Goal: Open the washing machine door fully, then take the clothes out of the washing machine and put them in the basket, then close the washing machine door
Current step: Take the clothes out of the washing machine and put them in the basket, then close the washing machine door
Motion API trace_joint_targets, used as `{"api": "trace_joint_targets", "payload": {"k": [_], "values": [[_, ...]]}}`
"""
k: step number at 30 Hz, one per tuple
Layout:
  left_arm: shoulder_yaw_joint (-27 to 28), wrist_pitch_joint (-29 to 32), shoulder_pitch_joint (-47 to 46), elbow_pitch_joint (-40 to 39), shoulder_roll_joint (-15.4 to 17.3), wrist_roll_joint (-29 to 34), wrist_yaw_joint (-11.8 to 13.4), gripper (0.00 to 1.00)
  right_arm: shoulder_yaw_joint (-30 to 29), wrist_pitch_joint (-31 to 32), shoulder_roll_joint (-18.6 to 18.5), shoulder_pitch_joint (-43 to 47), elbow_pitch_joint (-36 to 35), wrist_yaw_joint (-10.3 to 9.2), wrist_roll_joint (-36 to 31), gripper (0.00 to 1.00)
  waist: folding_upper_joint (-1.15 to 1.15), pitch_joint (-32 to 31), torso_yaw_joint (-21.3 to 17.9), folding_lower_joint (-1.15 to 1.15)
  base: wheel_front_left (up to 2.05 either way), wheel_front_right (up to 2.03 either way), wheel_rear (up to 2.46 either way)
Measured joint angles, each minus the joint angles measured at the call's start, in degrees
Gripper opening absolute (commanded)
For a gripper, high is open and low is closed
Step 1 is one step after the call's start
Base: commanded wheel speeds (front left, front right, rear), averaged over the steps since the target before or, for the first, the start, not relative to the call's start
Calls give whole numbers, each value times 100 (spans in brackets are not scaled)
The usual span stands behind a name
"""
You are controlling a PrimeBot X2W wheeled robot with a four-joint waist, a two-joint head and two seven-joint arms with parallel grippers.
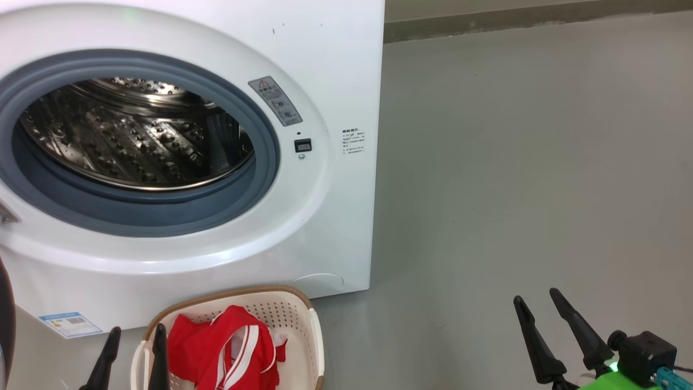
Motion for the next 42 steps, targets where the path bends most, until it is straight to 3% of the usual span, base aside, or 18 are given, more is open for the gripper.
{"api": "trace_joint_targets", "payload": {"k": [31,42], "values": [[68,0,114,-272,-37,113,43,100,-127,-1,142,-147,276,0,-3,100,0,-3,64,0,0,0,0],[37,0,214,-363,-37,113,85,100,-118,-1,138,-146,255,0,-3,100,0,-2,77,0,-94,94,0]]}}
